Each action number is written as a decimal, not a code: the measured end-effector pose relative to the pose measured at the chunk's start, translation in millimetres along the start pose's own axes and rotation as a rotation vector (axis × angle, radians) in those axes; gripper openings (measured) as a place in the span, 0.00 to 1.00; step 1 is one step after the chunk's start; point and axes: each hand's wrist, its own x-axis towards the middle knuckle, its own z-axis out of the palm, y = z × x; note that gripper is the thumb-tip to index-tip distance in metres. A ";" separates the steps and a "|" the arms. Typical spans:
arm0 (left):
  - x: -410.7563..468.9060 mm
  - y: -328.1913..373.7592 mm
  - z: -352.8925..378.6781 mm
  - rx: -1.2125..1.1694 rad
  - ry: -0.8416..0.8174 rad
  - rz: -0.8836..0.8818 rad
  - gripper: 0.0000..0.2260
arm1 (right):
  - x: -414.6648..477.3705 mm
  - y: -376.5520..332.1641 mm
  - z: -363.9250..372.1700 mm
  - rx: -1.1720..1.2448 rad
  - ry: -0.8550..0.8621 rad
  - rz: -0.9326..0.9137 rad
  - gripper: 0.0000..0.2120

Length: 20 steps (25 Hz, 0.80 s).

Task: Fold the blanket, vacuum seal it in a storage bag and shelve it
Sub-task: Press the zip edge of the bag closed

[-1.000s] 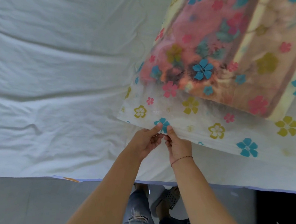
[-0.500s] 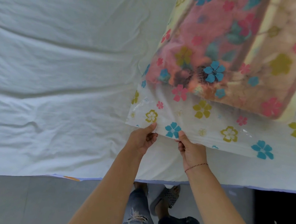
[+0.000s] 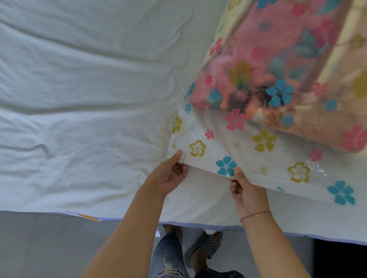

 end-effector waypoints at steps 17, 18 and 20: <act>-13.6 2.7 -0.3 0.284 0.246 0.418 0.14 | -11.1 61.5 94.7 -0.272 0.057 -0.028 0.08; -10.5 -2.9 -0.1 0.486 0.343 0.531 0.17 | -12.6 60.8 92.2 -0.340 0.085 -0.072 0.09; -10.1 -15.8 1.9 0.760 0.421 0.701 0.20 | -14.2 61.5 89.5 -0.420 0.129 -0.127 0.11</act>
